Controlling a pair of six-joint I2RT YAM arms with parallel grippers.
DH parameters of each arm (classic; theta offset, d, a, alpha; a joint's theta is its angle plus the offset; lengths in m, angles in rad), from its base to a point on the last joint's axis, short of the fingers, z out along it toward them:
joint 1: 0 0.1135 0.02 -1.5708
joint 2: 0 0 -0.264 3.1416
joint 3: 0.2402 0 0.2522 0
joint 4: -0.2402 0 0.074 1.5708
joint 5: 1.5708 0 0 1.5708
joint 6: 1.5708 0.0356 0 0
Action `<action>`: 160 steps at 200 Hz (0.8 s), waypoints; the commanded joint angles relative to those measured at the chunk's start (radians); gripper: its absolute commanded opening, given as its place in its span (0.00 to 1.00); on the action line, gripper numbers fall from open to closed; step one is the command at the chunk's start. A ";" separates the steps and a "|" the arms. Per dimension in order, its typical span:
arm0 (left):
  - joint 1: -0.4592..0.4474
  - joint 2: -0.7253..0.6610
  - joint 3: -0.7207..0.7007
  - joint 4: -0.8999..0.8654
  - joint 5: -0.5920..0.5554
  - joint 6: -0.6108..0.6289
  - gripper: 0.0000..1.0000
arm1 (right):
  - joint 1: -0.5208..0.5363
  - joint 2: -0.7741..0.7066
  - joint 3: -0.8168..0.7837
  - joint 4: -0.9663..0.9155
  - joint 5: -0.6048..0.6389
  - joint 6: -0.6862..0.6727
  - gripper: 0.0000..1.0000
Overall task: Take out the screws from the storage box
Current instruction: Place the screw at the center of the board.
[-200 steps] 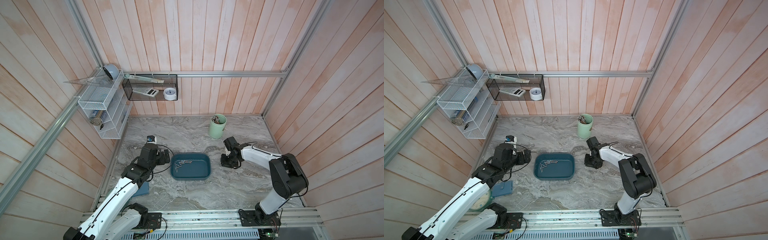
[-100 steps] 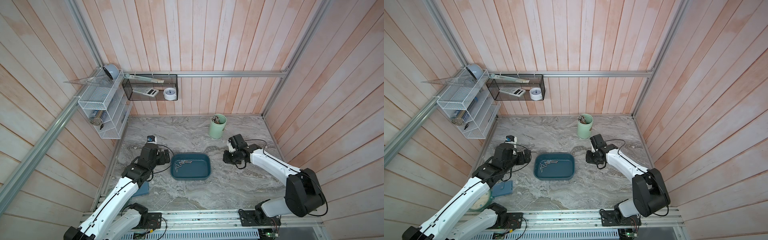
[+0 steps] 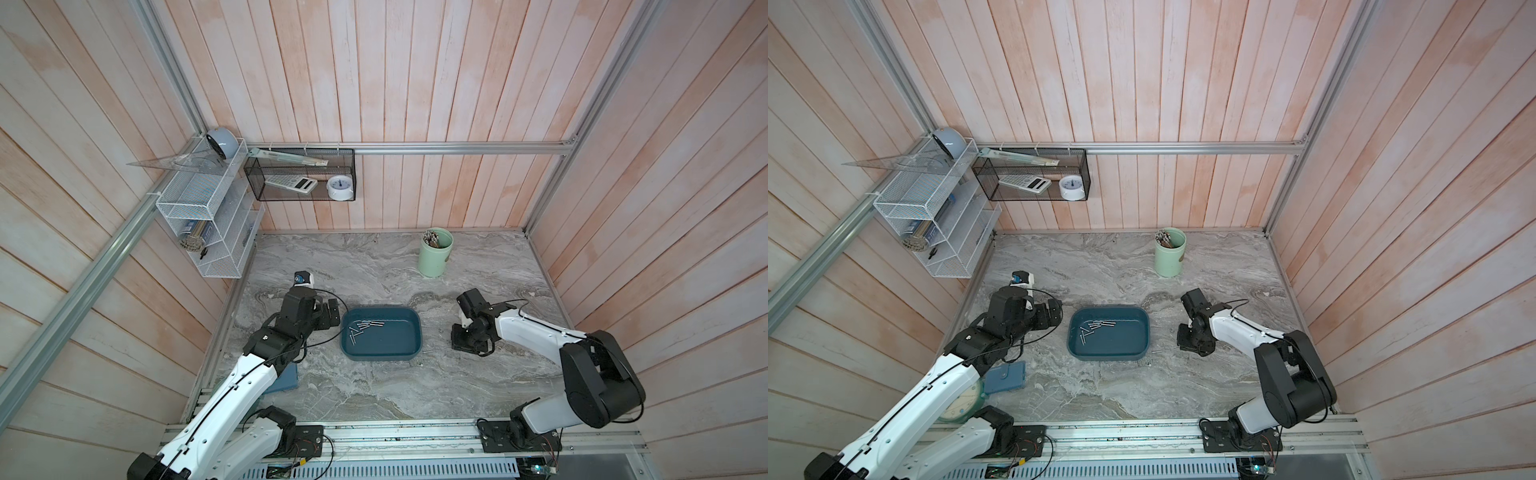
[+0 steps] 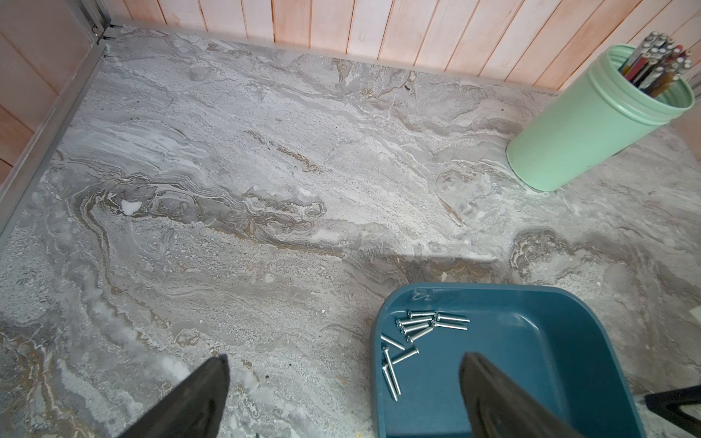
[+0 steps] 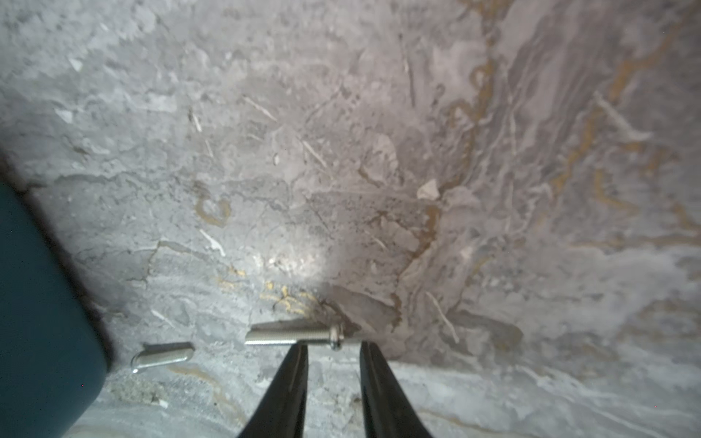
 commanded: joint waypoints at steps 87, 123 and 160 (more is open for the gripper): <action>0.004 0.008 -0.011 0.021 -0.011 -0.002 1.00 | 0.049 0.031 -0.011 0.036 -0.011 0.039 0.30; 0.004 0.008 -0.010 0.019 -0.010 -0.001 1.00 | 0.049 0.021 -0.006 0.034 -0.014 0.038 0.27; 0.004 0.007 -0.010 0.020 -0.012 -0.002 1.00 | 0.050 -0.012 0.028 -0.005 0.000 0.022 0.24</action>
